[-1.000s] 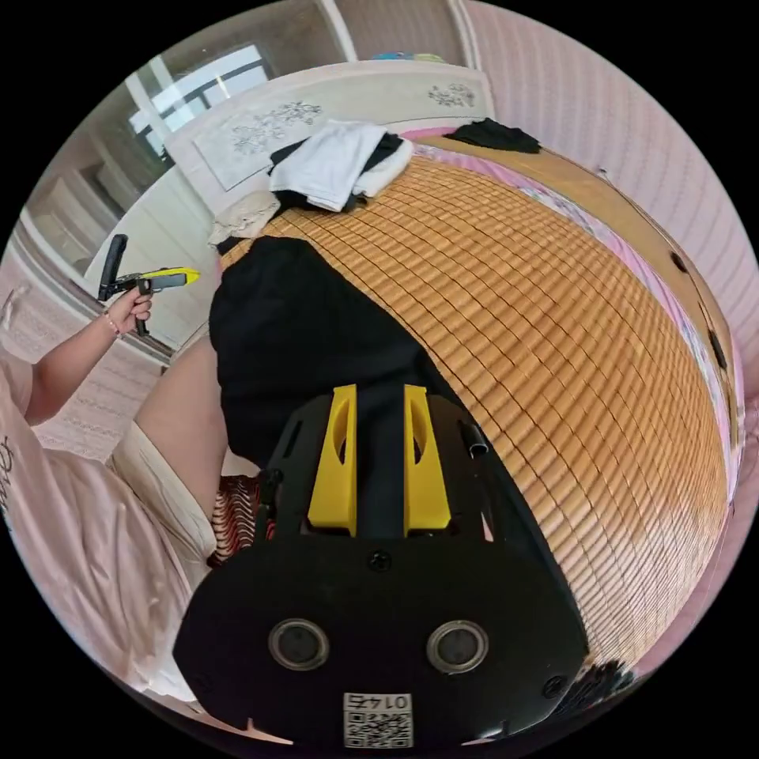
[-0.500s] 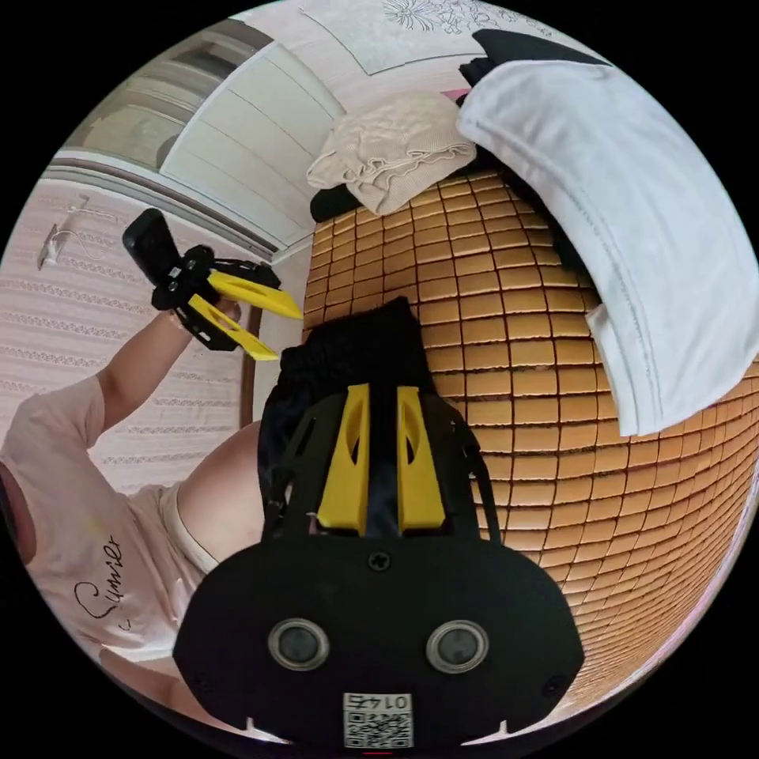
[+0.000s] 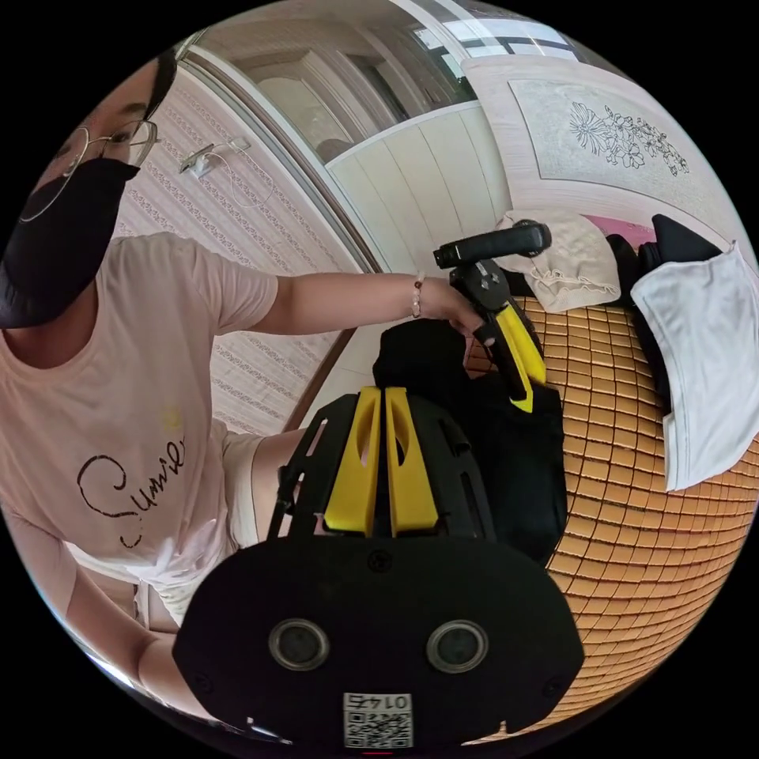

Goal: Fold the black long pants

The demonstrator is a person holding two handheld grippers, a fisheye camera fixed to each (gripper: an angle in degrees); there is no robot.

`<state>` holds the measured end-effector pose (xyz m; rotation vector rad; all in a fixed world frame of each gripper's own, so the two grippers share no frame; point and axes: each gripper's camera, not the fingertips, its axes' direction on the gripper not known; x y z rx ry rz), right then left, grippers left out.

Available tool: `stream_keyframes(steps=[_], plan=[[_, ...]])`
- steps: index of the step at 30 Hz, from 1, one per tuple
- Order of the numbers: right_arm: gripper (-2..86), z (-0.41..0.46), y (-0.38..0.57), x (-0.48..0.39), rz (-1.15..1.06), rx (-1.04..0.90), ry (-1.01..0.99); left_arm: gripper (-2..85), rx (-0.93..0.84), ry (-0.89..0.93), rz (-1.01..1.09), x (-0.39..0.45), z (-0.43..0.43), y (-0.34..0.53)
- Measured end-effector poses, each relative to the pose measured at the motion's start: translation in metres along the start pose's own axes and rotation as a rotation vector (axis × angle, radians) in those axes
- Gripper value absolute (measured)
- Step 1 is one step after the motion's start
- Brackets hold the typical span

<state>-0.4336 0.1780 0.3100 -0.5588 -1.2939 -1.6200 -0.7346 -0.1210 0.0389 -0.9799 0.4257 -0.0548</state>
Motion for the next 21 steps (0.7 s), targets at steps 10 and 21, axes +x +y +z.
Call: stream_keyframes(steps=[10,21], plan=[[1.9,-0.021,-0.037,0.101,0.251,-0.072,0.504,-0.4,0.2,-0.395,-0.075,-0.003,-0.016,-0.016],[5.5,-0.089,0.127,0.033,0.619,0.036,0.645,0.3,0.341,-0.275,-0.046,0.052,-0.049,0.037]])
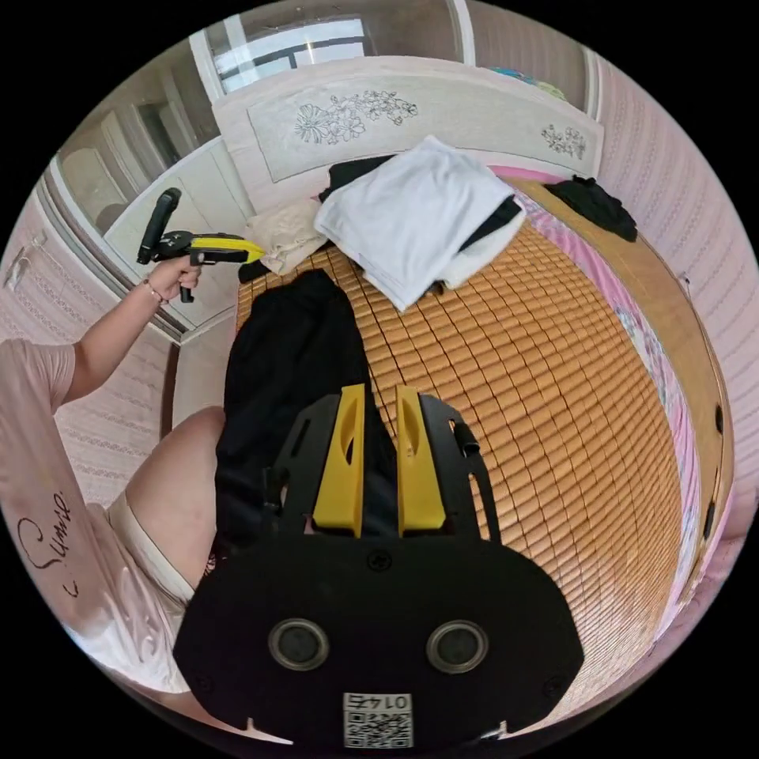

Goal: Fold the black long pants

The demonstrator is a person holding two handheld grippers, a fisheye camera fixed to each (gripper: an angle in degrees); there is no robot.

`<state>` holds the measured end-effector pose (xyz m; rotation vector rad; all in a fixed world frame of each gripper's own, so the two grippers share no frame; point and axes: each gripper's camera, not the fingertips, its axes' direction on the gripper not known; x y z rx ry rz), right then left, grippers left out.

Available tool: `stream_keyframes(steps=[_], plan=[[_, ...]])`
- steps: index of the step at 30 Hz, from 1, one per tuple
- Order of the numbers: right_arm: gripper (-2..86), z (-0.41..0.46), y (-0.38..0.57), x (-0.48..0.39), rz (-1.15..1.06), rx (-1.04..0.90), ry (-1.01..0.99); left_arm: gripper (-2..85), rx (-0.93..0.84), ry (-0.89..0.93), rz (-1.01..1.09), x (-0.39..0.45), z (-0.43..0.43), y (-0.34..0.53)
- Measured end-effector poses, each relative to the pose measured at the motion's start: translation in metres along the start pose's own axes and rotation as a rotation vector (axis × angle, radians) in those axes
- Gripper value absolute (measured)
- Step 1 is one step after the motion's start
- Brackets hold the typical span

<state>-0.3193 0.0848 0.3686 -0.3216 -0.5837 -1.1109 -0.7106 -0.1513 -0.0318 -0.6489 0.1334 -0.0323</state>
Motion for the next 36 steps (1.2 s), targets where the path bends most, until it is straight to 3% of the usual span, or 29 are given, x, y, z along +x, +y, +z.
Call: stream_keyframes(steps=[4,7,10,13,20,24,27,31,36], plan=[[1.7,0.003,0.101,0.02,0.202,-0.185,0.141,-0.8,-0.043,0.232,0.145,0.096,0.035,0.002],[0.5,0.005,0.142,0.027,0.336,-0.208,0.105,-0.9,-0.135,0.337,0.213,0.16,0.083,-0.018],[-0.4,0.007,0.161,0.026,0.399,-0.197,0.122,-0.9,-0.178,0.234,0.283,0.215,0.132,-0.044],[-0.8,0.015,0.172,0.024,0.409,-0.251,0.232,-0.9,-0.261,0.07,0.266,0.234,0.177,-0.058],[-0.9,0.005,0.193,0.033,0.399,-0.244,0.182,-1.0,-0.214,-0.012,0.294,0.26,0.167,-0.054],[-0.9,-0.026,0.191,0.034,0.338,-0.194,0.154,-0.9,-0.154,0.042,0.406,0.288,0.123,-0.025],[-0.9,-0.035,0.167,0.026,0.251,-0.129,0.096,-0.9,-0.232,0.208,0.48,0.328,0.124,0.01],[-0.7,-0.003,0.138,0.024,0.167,-0.214,0.164,-0.3,-0.417,0.255,0.567,0.379,0.164,0.058],[-0.5,-0.006,0.147,0.039,0.15,-0.293,0.105,-0.7,-0.418,0.309,0.495,0.37,0.18,0.062]])
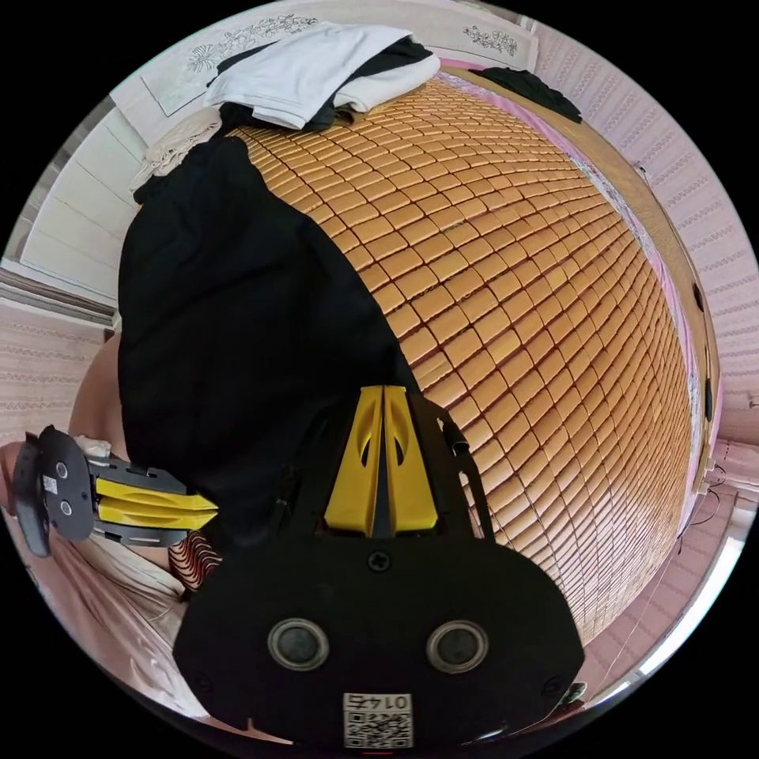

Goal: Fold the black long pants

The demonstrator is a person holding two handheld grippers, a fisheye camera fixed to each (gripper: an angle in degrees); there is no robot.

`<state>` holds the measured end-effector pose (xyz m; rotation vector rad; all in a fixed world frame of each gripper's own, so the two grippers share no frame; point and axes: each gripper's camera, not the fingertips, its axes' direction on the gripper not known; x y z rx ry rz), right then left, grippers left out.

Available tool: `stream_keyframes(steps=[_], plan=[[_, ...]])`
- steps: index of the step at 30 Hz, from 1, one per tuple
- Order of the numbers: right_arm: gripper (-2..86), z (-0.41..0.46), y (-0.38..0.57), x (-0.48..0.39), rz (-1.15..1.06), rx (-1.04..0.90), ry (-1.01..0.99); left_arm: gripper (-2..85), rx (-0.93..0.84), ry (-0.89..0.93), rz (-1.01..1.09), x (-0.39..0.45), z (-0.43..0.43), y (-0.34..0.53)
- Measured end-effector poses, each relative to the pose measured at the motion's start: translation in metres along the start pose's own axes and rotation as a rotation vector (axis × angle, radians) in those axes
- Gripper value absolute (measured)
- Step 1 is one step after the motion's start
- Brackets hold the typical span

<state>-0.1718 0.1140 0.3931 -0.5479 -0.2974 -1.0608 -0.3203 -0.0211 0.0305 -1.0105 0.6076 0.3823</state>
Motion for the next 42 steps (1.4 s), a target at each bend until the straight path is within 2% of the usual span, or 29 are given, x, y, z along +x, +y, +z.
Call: stream_keyframes(steps=[3,6,11,13,17,19,22,25,28,33,38,40,42], plan=[[-0.5,-0.006,0.01,0.005,-0.018,-0.011,0.019,-0.9,0.033,-0.046,0.008,0.005,-0.006,-0.003],[-0.4,-0.003,0.028,0.017,0.012,-0.022,0.009,-0.9,-0.031,-0.077,0.003,0.006,0.015,-0.008],[-0.3,-0.037,0.138,0.048,0.177,0.218,-0.061,-0.9,-0.011,-0.088,-0.007,0.011,0.019,-0.012],[-0.2,-0.055,0.231,0.066,0.32,0.3,-0.048,-0.8,-0.008,-0.084,-0.009,0.015,0.018,-0.013],[0.7,-0.063,0.39,0.097,0.658,0.299,0.051,-0.3,0.025,-0.085,-0.013,0.019,0.011,-0.013],[5.4,-0.059,0.493,0.115,0.891,0.325,0.011,0.1,0.065,-0.08,-0.045,0.014,0.001,-0.014],[11.6,-0.044,0.587,0.132,1.148,0.304,-0.013,0.3,0.093,-0.143,-0.131,-0.007,-0.012,-0.014],[13.2,-0.014,0.64,0.15,1.271,0.258,-0.124,0.3,0.076,-0.233,-0.225,-0.031,-0.018,-0.008],[12.1,0.007,0.672,0.162,1.317,0.275,-0.254,0.5,0.059,-0.282,-0.308,-0.049,-0.024,0.002],[9.3,0.013,0.705,0.168,1.302,0.275,-0.316,1.9,0.012,-0.308,-0.397,-0.068,-0.021,0.013],[8.0,0.019,0.73,0.17,1.292,0.293,-0.375,3.8,0.021,-0.259,-0.463,-0.08,-0.017,0.016],[3.0,0.02,0.738,0.171,1.23,0.331,-0.413,3.6,-0.013,-0.268,-0.464,-0.086,-0.008,0.015],[1.9,0.02,0.743,0.173,1.202,0.331,-0.435,3.0,-0.044,-0.256,-0.465,-0.092,0.001,0.014]])
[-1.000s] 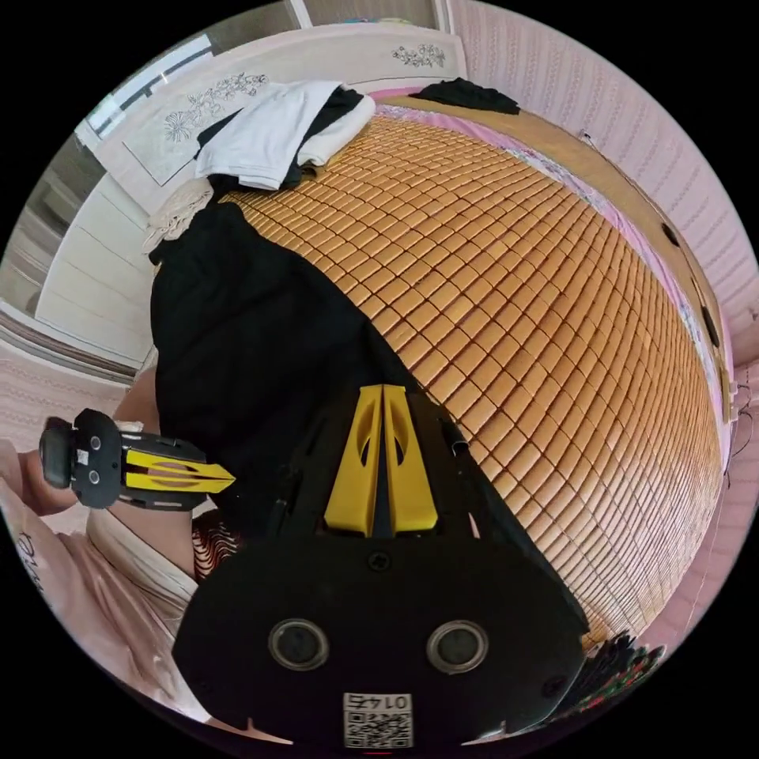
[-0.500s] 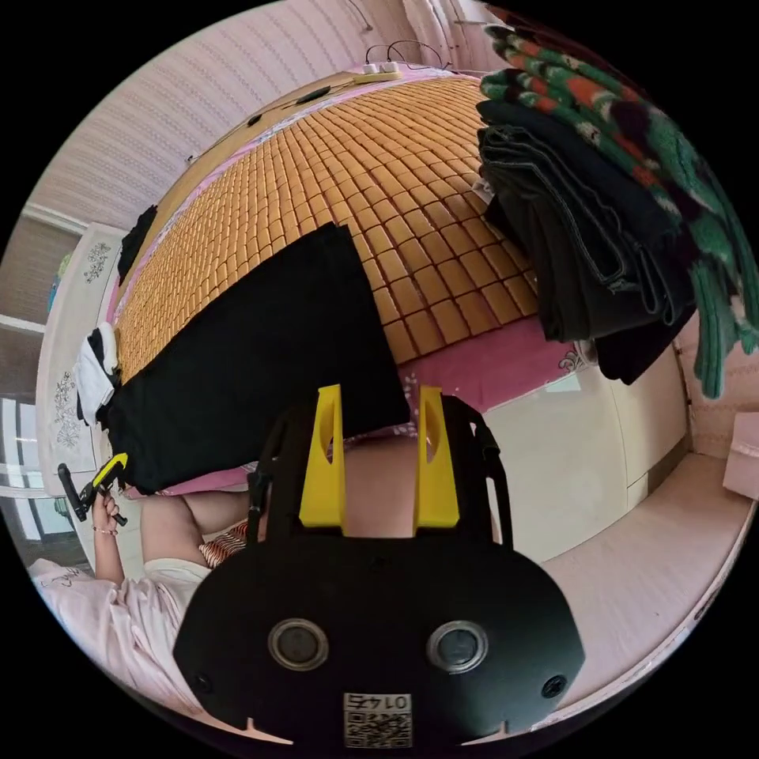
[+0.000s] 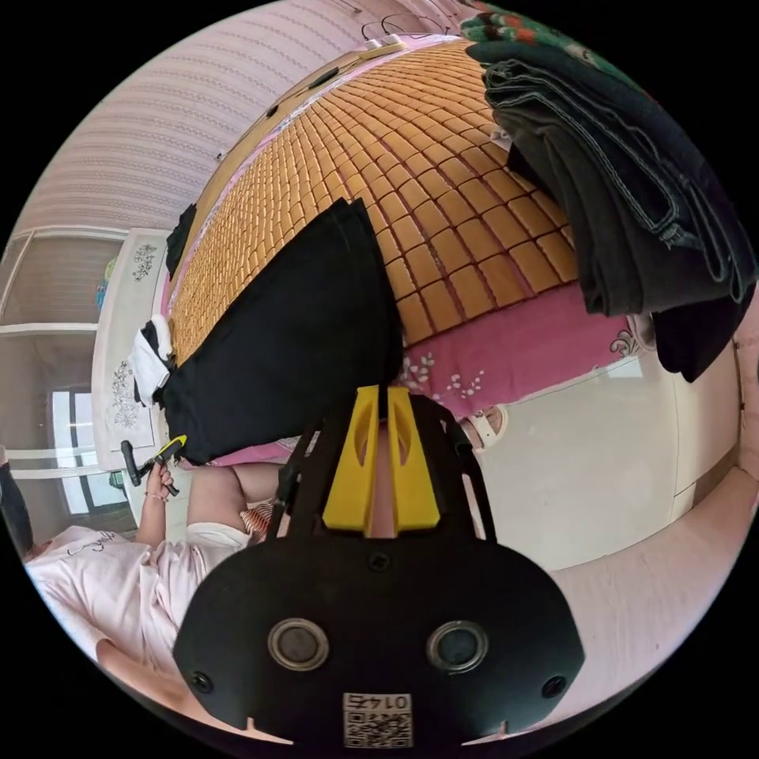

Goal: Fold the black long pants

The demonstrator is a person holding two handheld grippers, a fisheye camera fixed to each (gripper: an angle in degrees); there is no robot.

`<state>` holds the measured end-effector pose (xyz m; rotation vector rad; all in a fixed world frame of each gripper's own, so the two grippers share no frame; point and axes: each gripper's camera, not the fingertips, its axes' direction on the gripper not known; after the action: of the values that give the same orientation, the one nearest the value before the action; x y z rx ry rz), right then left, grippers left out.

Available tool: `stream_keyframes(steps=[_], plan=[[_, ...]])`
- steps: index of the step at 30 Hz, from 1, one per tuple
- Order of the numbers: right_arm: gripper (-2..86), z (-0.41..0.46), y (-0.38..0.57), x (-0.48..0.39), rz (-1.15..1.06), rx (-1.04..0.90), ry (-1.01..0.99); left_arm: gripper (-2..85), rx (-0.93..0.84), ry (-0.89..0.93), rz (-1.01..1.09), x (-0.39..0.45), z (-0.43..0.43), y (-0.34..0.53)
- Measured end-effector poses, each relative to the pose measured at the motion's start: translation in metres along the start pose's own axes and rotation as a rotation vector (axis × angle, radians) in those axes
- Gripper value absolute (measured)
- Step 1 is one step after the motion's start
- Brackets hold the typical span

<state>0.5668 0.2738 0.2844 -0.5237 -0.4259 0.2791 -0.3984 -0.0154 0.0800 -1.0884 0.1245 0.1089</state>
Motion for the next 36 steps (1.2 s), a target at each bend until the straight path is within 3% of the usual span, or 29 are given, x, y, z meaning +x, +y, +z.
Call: stream_keyframes(steps=[6,14,18,21,23,26,30,34,36], plan=[[0.6,-0.056,0.003,-0.013,-0.129,0.177,-0.082,-0.7,0.007,0.019,0.011,-0.008,0.011,-0.004],[0.6,-0.158,-0.018,-0.084,-0.365,0.488,0.031,-1.0,0.035,0.093,0.204,0.036,0.015,-0.014],[0.7,-0.209,-0.025,-0.114,-0.423,0.64,0.074,-1.0,0.043,0.32,0.297,0.072,0.021,-0.02],[0.8,-0.224,-0.025,-0.163,-0.576,0.725,-0.051,-1.0,0.045,0.386,0.383,0.099,0.027,-0.016],[0.9,-0.207,-0.027,-0.212,-0.736,0.675,-0.119,-1.0,0.074,0.405,0.384,0.103,0.026,-0.012],[1.2,-0.132,-0.027,-0.308,-1.015,0.447,-0.246,-1.0,0.12,0.43,0.309,0.082,0.016,-0.003],[2.7,0.029,0.002,-0.42,-1.193,0.06,-0.532,-1.0,0.204,0.405,0.124,0.018,-0.014,0.021],[4.8,0.182,0.035,-0.458,-1.132,-0.234,-0.36,-0.9,0.218,0.247,-0.064,-0.046,-0.03,0.052],[6.0,0.207,0.041,-0.457,-1.101,-0.273,-0.328,-0.8,0.207,0.214,-0.112,-0.065,-0.032,0.062]])
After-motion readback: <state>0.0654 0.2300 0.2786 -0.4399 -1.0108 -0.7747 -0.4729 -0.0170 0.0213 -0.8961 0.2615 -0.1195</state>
